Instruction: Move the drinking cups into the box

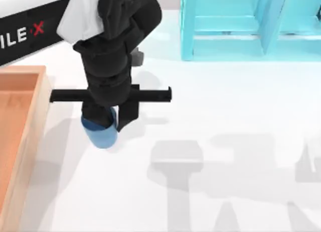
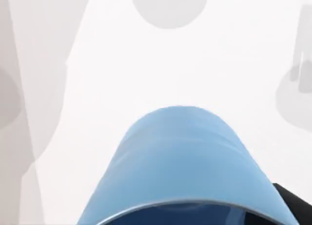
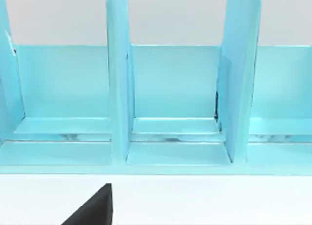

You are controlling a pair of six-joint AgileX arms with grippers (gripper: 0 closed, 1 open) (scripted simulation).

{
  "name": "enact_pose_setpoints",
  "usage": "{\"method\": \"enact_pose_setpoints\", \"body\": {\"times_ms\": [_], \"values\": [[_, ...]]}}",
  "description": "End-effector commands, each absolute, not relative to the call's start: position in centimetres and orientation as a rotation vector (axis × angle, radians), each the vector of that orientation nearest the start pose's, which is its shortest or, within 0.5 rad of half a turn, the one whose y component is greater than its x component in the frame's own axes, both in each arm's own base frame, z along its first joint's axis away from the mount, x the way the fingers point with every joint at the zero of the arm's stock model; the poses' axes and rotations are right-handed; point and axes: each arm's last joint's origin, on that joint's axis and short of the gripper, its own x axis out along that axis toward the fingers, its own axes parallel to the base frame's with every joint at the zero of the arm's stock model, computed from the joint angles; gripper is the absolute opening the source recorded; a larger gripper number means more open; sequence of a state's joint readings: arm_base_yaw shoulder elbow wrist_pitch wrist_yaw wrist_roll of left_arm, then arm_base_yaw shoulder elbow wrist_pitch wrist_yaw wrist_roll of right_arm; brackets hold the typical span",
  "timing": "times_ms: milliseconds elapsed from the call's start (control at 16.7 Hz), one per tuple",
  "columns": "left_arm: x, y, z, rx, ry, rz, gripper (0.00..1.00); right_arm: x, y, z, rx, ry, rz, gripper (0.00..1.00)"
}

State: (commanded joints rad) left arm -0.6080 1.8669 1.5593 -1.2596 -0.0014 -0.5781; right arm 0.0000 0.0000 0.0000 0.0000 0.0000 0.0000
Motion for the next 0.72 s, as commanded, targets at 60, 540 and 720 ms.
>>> {"method": "enact_pose_setpoints", "body": {"times_ms": [60,540,720], "values": [[29.7,-19.3,23.8,0.019,1.565,-0.019,0.00,10.6,-0.1,16.0,0.000,0.000,0.000,1.00],[33.5,-5.3,26.1,0.026,1.557,0.000,0.00,10.6,-0.1,16.0,0.000,0.000,0.000,1.00],[33.2,1.1,27.0,0.034,1.559,0.005,0.00,10.6,-0.1,16.0,0.000,0.000,0.000,1.00]]}}
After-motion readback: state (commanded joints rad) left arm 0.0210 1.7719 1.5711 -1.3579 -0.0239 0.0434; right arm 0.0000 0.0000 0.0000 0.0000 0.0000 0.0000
